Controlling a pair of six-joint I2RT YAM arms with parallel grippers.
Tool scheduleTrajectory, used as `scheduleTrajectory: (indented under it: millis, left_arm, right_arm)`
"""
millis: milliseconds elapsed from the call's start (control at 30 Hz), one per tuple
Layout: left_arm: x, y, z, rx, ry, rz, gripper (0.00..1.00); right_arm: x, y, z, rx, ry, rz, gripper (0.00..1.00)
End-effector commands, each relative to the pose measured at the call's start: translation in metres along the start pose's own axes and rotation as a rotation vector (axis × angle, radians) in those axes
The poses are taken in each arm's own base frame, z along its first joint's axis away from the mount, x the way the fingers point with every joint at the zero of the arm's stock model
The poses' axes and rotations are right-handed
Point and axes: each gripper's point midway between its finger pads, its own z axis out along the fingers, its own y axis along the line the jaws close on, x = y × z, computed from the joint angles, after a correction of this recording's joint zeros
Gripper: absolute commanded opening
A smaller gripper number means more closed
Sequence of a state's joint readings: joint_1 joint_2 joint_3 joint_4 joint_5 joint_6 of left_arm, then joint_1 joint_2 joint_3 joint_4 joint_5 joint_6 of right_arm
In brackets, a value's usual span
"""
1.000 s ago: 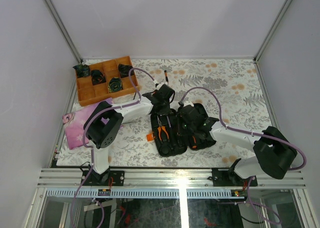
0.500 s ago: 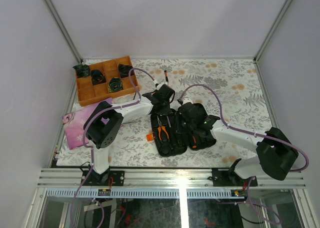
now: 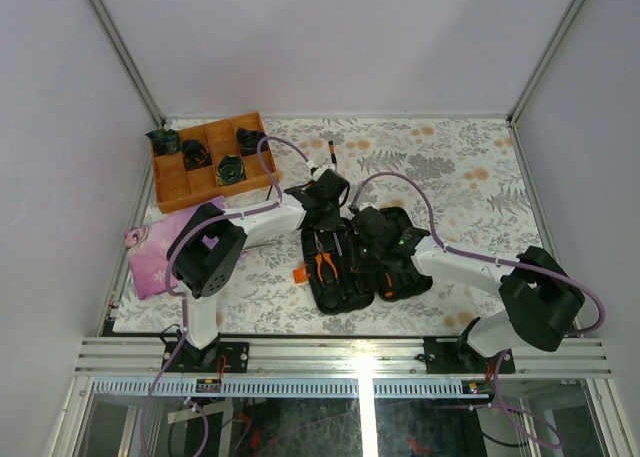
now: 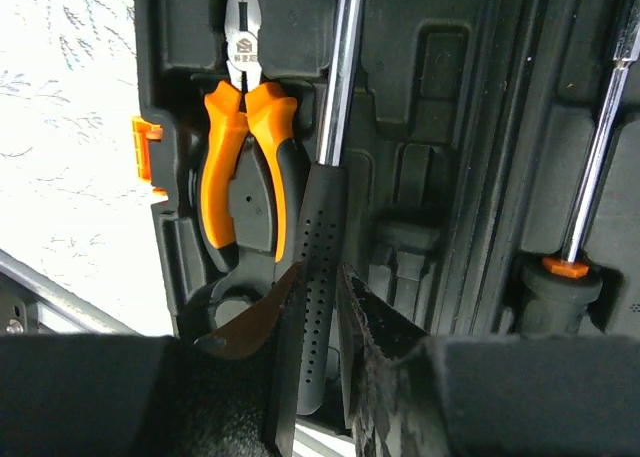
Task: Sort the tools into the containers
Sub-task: Place the hammer in the storage box.
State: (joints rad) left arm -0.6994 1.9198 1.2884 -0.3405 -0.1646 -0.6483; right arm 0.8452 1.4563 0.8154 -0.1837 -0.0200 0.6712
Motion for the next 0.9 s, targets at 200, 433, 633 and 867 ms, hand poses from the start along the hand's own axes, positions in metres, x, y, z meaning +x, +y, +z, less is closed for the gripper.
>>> scheduleTrajectory:
  millis: [200, 433, 633, 867]
  left_arm:
    - [0.03, 0.03, 0.013, -0.072, 0.055, 0.014, 0.08]
    - [0.04, 0.036, 0.016, -0.079, 0.069, 0.011, 0.08]
    - [0.045, 0.038, 0.017, -0.076, 0.077, 0.009, 0.06]
    - [0.052, 0.045, 0.02, -0.095, 0.085, 0.006, 0.0]
  right_arm:
    - [0.011, -0.006, 0.011, 0.048, 0.051, -0.005, 0.24]
    - [0.022, -0.016, 0.02, 0.085, 0.086, 0.005, 0.21]
    - [0.032, -0.029, 0.03, 0.142, 0.118, 0.015, 0.18]
    - [0.043, -0.044, 0.037, 0.212, 0.152, 0.026, 0.12]
